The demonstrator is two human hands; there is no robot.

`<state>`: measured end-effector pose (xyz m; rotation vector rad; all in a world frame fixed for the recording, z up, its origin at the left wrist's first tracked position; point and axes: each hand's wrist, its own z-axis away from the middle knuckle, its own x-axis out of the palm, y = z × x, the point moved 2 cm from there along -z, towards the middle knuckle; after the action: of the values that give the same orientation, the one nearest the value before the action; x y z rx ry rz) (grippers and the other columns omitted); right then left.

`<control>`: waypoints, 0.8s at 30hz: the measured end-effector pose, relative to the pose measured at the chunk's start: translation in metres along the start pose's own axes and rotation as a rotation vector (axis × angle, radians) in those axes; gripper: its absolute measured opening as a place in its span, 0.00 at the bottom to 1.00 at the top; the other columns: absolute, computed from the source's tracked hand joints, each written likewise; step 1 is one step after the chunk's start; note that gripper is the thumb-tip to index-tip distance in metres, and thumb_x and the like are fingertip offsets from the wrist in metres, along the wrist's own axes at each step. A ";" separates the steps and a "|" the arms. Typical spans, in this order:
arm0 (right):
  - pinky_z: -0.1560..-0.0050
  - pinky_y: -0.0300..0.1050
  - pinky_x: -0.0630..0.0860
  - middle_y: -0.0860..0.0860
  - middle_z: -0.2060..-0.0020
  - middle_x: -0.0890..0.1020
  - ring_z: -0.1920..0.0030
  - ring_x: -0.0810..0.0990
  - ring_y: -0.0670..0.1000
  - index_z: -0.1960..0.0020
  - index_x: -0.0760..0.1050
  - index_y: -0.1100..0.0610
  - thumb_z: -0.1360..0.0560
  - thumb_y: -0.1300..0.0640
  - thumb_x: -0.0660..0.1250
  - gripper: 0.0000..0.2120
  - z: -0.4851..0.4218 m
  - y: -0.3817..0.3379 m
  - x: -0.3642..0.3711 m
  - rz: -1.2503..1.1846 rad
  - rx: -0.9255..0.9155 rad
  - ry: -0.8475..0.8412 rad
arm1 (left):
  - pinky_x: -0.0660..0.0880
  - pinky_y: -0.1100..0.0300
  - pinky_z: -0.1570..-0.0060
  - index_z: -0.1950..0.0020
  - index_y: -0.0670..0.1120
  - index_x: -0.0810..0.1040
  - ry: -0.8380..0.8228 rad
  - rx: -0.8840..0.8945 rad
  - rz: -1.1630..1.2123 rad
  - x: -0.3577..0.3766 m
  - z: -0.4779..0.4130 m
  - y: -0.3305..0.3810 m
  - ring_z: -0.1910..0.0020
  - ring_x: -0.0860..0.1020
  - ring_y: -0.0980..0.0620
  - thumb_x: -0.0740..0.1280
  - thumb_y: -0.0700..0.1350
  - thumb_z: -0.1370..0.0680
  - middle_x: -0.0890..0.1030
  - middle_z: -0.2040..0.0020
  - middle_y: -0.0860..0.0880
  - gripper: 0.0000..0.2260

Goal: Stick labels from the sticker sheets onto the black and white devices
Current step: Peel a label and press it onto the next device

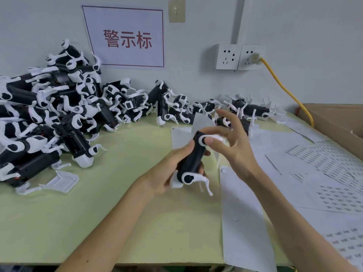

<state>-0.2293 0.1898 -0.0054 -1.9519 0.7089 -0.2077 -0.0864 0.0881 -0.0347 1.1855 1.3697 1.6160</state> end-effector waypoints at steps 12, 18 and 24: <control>0.67 0.42 0.71 0.52 0.66 0.77 0.67 0.73 0.51 0.59 0.78 0.55 0.25 0.59 0.67 0.04 -0.008 0.004 -0.004 -0.400 0.114 0.017 | 0.80 0.61 0.51 0.44 0.45 0.78 0.186 0.127 0.336 -0.006 -0.005 0.003 0.55 0.82 0.53 0.61 0.56 0.22 0.81 0.54 0.49 0.17; 0.58 0.38 0.74 0.50 0.59 0.80 0.58 0.79 0.48 0.57 0.79 0.56 0.26 0.55 0.70 0.05 -0.003 0.005 0.007 -0.201 0.159 -0.066 | 0.77 0.58 0.48 0.37 0.41 0.74 0.187 0.166 0.172 -0.004 -0.005 0.003 0.52 0.79 0.50 0.61 0.56 0.22 0.80 0.53 0.48 0.22; 0.55 0.43 0.70 0.47 0.60 0.82 0.55 0.78 0.49 0.58 0.80 0.51 0.25 0.54 0.69 0.04 -0.001 0.004 0.012 -0.147 0.171 -0.104 | 0.77 0.60 0.47 0.33 0.41 0.74 0.169 0.195 0.135 0.000 -0.005 0.002 0.49 0.80 0.51 0.60 0.53 0.21 0.82 0.50 0.49 0.22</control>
<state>-0.2214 0.1811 -0.0105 -1.8374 0.4651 -0.2468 -0.0910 0.0858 -0.0332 1.3021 1.6148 1.7416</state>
